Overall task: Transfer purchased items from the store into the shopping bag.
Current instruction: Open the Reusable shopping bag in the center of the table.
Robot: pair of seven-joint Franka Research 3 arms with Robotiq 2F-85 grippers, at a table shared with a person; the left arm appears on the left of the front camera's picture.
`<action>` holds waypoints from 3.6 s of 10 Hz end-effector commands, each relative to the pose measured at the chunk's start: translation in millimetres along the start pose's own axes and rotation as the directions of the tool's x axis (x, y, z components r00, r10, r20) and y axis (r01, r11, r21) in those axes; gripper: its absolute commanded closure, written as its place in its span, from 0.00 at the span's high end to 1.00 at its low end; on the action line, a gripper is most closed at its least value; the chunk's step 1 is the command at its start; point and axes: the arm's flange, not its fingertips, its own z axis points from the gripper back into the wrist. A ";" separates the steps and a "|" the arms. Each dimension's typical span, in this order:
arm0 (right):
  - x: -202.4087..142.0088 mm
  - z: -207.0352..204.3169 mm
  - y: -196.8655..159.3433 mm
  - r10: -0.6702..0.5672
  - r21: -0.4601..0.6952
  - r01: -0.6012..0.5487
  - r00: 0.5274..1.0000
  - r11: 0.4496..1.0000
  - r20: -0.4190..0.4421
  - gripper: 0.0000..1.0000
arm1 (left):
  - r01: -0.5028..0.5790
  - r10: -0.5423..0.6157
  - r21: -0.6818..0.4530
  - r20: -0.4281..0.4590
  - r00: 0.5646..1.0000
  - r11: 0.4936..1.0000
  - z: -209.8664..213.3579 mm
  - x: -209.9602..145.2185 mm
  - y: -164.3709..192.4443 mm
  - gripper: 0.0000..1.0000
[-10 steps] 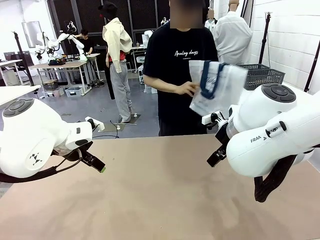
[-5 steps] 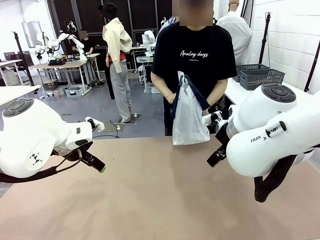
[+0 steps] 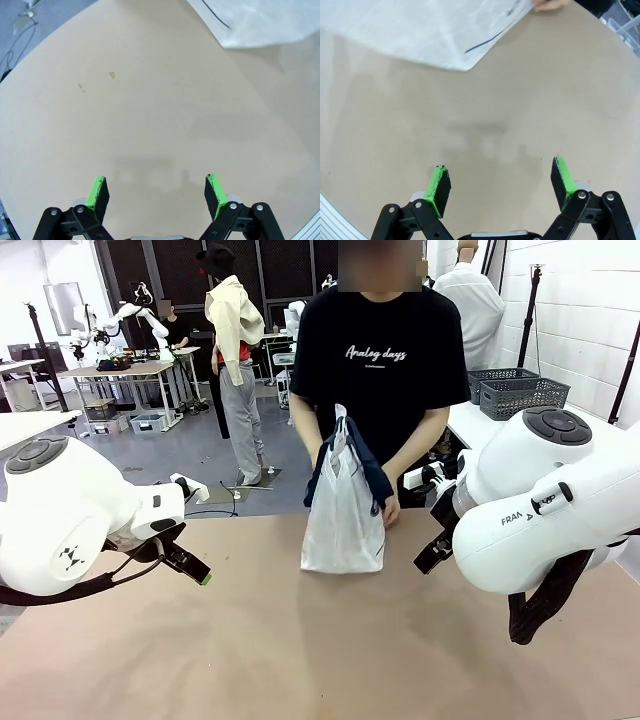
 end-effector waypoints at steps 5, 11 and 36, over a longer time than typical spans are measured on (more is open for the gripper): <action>0.0 0.0 -0.1 0.000 0.000 0.000 1.000 1.000 0.000 1.00 | -0.002 0.002 0.000 0.000 1.000 1.000 0.0 -0.2 0.8 1.00; 0.0 0.0 -0.1 0.000 0.000 0.000 1.000 1.000 0.000 1.00 | -0.002 0.002 0.000 0.000 1.000 1.000 0.0 -0.2 0.8 1.00; 139.6 75.5 -13.6 -0.118 -0.028 0.115 0.981 0.993 -0.153 1.00 | -0.230 0.201 -0.203 -0.156 0.967 0.952 83.7 135.5 -10.2 1.00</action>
